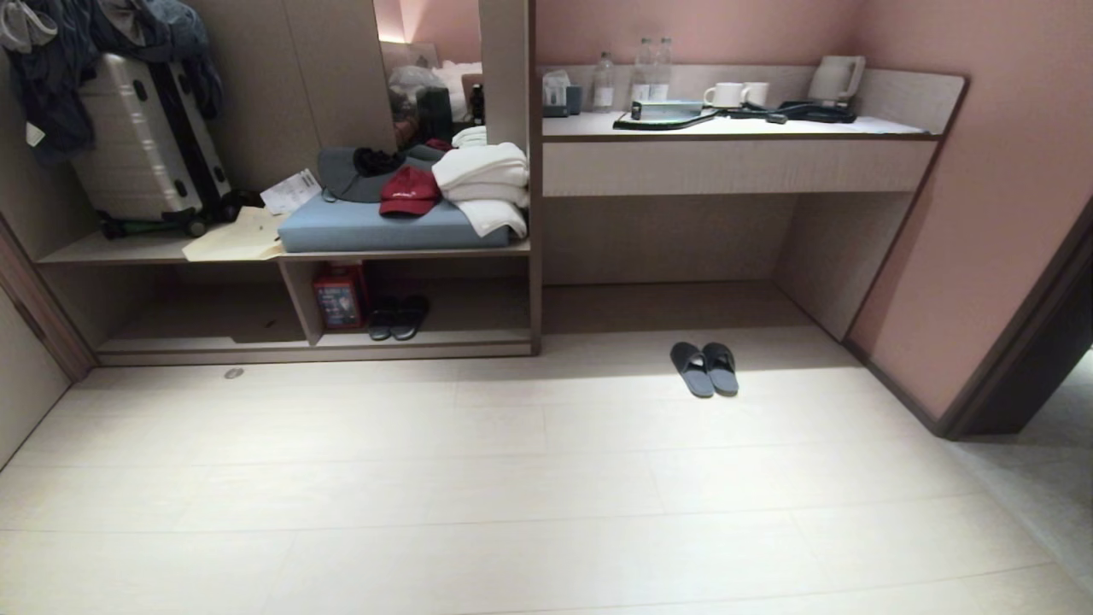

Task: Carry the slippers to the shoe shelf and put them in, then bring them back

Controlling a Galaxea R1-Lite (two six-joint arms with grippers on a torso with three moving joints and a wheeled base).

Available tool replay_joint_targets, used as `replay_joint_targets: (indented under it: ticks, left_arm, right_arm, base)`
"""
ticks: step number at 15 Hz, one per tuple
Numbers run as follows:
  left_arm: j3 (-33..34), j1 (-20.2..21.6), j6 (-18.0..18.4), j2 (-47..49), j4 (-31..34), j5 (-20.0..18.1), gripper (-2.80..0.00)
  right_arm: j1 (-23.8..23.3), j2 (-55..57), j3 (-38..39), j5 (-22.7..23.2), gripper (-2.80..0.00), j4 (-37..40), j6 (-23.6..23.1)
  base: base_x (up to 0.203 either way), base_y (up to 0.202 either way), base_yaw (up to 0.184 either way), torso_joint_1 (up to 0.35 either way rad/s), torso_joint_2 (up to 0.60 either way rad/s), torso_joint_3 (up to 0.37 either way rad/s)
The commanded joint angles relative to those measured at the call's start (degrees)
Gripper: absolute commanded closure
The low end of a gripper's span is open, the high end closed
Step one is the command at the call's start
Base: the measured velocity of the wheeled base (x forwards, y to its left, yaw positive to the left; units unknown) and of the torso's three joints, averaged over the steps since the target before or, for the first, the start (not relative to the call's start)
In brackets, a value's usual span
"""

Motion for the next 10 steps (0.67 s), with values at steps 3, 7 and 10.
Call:
replay_joint_targets:
  ticks: [3,7,10]
  left_arm:
    - [0.0,-0.01,0.05,0.02,-0.04,0.0,0.0]
    - [0.0,-0.03,0.05,0.05,-0.04,0.0,0.0]
    - [0.09,-0.05,-0.13,0.05,-0.04,0.0,0.0]
  right_arm:
    - [0.03,0.07,0.02,0.04,0.0,-0.02,-0.01]
    - [0.03,0.07,0.09,0.04,0.0,0.06,-0.01]
    - [0.03,0.07,0.09,0.04,0.0,0.07,-0.01]
  base:
    - [0.0,0.0,0.0,0.0,0.0,0.0]
    - [0.0,0.0,0.0,0.0,0.0,0.0]
    - [0.0,0.0,0.0,0.0,0.0,0.0]
